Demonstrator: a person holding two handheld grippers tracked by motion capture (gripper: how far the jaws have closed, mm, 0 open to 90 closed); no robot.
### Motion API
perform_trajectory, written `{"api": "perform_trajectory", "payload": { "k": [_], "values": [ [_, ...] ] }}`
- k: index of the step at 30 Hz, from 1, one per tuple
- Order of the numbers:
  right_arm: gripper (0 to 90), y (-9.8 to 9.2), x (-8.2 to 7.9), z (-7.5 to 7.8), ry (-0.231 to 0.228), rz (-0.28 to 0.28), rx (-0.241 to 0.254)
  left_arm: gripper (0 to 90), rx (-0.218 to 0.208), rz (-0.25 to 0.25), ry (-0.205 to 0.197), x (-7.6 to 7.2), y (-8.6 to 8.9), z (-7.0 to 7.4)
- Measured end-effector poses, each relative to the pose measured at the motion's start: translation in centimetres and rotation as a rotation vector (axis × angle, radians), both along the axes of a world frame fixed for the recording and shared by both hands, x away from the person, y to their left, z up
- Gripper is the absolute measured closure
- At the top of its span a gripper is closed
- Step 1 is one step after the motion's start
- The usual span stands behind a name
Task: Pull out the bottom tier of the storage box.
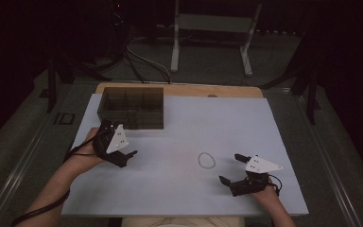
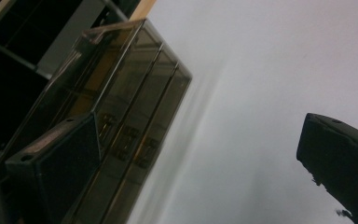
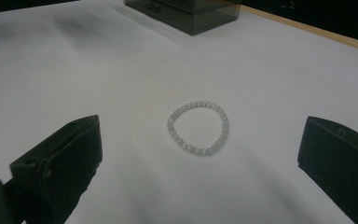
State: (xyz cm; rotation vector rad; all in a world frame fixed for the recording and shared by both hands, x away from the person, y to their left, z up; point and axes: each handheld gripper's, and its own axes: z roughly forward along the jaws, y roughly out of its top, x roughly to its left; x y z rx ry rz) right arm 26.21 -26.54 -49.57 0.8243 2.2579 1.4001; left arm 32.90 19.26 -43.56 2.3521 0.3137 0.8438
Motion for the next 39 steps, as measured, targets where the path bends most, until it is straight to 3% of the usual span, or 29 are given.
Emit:
{"api": "perform_trajectory", "payload": {
  "k": [4, 6, 8, 10, 13, 16, 17, 22, 27, 29, 33, 37, 39],
  "values": [
    [0.0, 0.0, 0.0, 0.0, 0.002, 0.002, 0.000, 0.8, -0.008, 0.027, -0.010, 0.6, 0.0, -0.3],
    [0.0, 0.0, 0.0, 0.0, 0.003, 0.002, 0.001, 0.8, 0.033, 0.071, -0.027, 0.8, -0.1, -0.5],
    [0.0, 0.0, 0.0, 0.0, 0.002, 0.001, 0.002, 0.8, 0.048, 0.108, -0.041, 0.9, -0.3, -0.8],
    [0.0, 0.0, 0.0, 0.0, 0.004, 0.001, 0.003, 0.8, 0.070, 0.119, -0.031, 1.1, -0.4, -0.9],
    [0.0, 0.0, 0.0, 0.0, 0.003, 0.001, 0.004, 0.8, 0.154, 0.120, -0.047, 1.3, -0.7, -1.4],
    [0.0, -0.1, 0.0, 0.0, 0.003, 0.001, 0.006, 0.8, 0.210, 0.133, -0.047, 1.6, -1.1, -1.9],
    [0.0, -0.1, 0.0, 0.0, 0.005, 0.001, 0.007, 0.8, 0.237, 0.141, -0.069, 1.6, -1.2, -2.2],
    [0.0, -0.1, 0.0, 0.0, 0.006, 0.002, 0.009, 0.9, 0.287, 0.142, -0.095, 1.6, -1.7, -2.8],
    [0.0, -0.1, 0.1, 0.0, 0.006, 0.001, 0.012, 1.8, 0.368, 0.142, -0.132, 1.8, -2.3, -3.9],
    [0.0, -0.1, 0.0, 0.0, 0.003, 0.000, 0.011, 1.8, 0.423, 0.151, -0.156, 1.9, -2.5, -4.2],
    [0.0, -0.1, 0.0, 0.0, 0.005, -0.002, 0.012, 1.9, 0.479, 0.157, -0.176, 2.2, -2.9, -5.1],
    [0.0, -0.1, 0.0, 0.0, 0.004, -0.001, 0.013, 4.7, 0.532, 0.174, -0.229, 2.4, -3.2, -6.0],
    [0.0, -0.1, 0.0, 0.0, 0.002, -0.003, 0.011, 5.8, 0.562, 0.169, -0.235, 2.5, -3.3, -6.3]
  ]
}}
